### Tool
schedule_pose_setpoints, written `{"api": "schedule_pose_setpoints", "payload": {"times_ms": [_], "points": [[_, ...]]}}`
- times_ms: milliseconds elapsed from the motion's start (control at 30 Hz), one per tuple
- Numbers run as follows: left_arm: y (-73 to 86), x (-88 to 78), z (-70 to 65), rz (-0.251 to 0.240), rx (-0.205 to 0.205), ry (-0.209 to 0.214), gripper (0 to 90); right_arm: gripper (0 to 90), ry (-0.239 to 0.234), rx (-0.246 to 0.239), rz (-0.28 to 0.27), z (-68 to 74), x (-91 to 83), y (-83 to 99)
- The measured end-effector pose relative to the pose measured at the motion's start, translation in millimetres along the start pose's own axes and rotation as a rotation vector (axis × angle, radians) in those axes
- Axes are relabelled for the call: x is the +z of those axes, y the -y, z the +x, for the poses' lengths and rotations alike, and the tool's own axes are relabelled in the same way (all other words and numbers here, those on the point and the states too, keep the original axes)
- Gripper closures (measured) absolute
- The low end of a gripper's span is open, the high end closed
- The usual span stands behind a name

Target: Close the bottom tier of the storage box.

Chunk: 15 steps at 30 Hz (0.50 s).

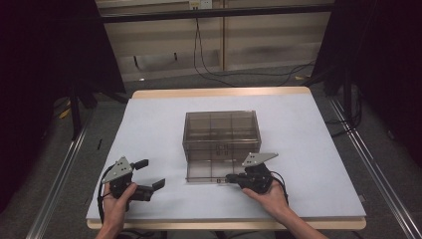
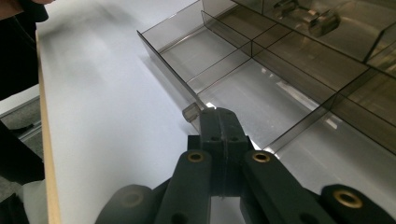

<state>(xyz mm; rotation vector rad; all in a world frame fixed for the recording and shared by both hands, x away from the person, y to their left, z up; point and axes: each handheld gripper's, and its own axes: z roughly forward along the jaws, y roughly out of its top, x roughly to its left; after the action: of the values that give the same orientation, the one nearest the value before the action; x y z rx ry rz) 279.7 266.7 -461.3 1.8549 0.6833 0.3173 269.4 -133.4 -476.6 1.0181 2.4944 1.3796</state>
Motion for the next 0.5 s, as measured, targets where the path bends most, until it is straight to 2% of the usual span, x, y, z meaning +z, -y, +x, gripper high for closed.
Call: {"api": "schedule_pose_setpoints", "payload": {"times_ms": [67, 100, 367, 400, 500], "points": [[0.2, 0.8, -1.0, -0.001, -0.013, 0.000, 2.8, 90.0, 0.001, 0.000, 0.003, -0.4, 0.4, -0.8], [-0.4, 0.1, -1.2, 0.015, -0.004, -0.014, 2.8, 90.0, 0.007, 0.004, -0.001, -1.5, 1.3, -1.3], [0.0, 1.2, -0.5, 0.004, -0.008, 0.001, 2.8, 90.0, 0.014, 0.009, 0.002, -4.2, -0.4, -1.5], [-0.4, 0.8, -1.3, 0.013, -0.008, -0.013, 2.8, 90.0, 0.014, 0.011, 0.002, -4.6, -0.4, -2.2], [-0.4, 0.8, -1.6, 0.012, -0.009, -0.013, 2.8, 90.0, 0.014, 0.011, 0.003, -5.0, -0.5, -3.5]]}}
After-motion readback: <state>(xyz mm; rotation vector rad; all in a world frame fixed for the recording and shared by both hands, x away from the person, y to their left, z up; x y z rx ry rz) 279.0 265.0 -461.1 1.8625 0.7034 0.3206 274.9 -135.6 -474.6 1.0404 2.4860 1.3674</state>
